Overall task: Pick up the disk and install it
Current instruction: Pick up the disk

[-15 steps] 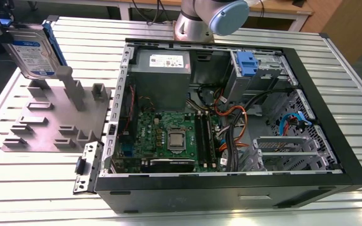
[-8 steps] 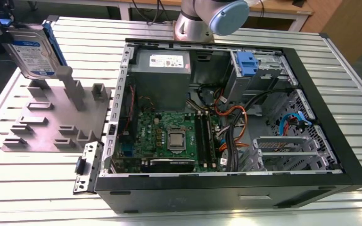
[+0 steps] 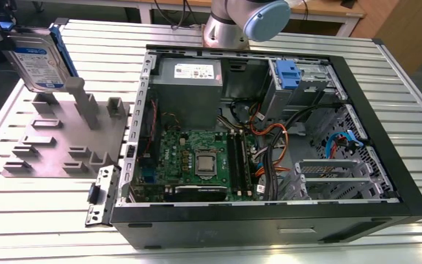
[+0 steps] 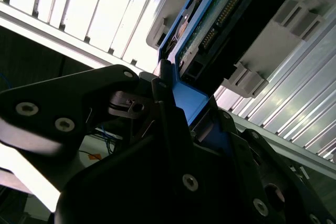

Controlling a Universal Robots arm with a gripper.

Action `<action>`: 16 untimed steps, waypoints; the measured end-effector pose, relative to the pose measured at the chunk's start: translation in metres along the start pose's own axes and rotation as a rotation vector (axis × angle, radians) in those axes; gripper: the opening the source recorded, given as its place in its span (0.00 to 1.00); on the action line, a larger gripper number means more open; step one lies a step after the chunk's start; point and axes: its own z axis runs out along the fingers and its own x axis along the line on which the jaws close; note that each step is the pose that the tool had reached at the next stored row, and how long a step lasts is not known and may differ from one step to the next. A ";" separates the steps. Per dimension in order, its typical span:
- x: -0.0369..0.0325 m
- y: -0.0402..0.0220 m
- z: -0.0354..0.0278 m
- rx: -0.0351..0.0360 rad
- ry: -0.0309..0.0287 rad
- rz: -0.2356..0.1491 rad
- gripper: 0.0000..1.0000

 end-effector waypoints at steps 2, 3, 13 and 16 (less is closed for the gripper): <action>0.0000 0.0000 -0.0003 0.0000 0.0000 0.000 0.36; 0.0000 0.0000 -0.0007 -0.0002 0.0001 0.000 0.36; 0.0000 0.0000 -0.0046 0.0000 0.0000 0.000 0.36; -0.0001 0.0000 -0.0062 0.0000 0.0000 0.000 0.36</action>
